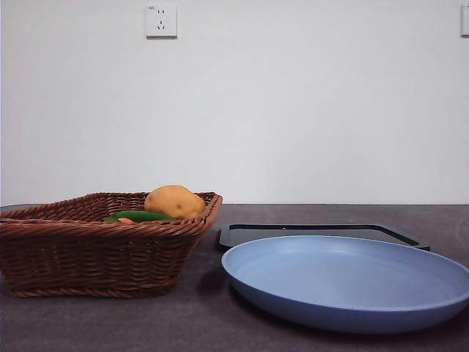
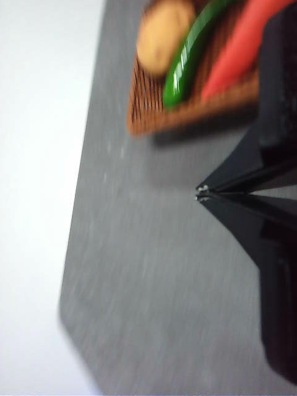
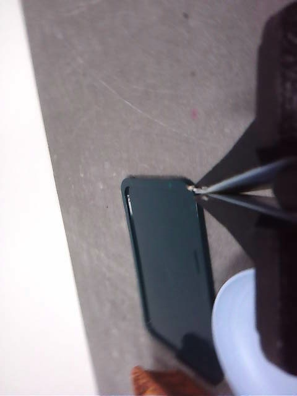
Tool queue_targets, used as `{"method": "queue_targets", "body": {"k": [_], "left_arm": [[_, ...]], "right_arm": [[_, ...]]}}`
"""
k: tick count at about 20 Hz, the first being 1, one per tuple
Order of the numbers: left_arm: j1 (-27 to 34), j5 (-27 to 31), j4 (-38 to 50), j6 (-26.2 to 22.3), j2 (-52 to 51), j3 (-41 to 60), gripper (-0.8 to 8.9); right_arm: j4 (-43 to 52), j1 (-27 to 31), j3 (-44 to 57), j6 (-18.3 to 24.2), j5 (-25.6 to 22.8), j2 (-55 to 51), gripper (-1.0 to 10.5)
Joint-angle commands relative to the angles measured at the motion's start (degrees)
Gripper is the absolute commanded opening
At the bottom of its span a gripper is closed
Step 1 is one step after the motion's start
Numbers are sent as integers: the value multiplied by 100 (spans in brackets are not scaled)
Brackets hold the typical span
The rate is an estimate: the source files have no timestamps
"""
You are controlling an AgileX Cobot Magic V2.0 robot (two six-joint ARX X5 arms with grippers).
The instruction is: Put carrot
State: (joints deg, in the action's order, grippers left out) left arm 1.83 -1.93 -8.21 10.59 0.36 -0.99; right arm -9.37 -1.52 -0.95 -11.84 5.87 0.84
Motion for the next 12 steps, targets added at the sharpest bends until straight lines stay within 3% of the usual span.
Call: {"method": "queue_targets", "body": {"k": [1, 4, 6, 12], "left_arm": [[13, -684, 96, 1196, -20, 59, 8], [13, -1386, 245, 1270, -20, 59, 8], [13, -1679, 378, 1281, -20, 59, 8], [13, -1744, 197, 1517, -17, -144, 7]], "right_arm": [[57, -4, 46, -1248, 4, -9, 3], [83, -4, 46, -1709, 13, -9, 3], [81, -4, 46, -1775, 28, -9, 3], [-129, -4, -168, -1773, 245, 76, 3]]}}
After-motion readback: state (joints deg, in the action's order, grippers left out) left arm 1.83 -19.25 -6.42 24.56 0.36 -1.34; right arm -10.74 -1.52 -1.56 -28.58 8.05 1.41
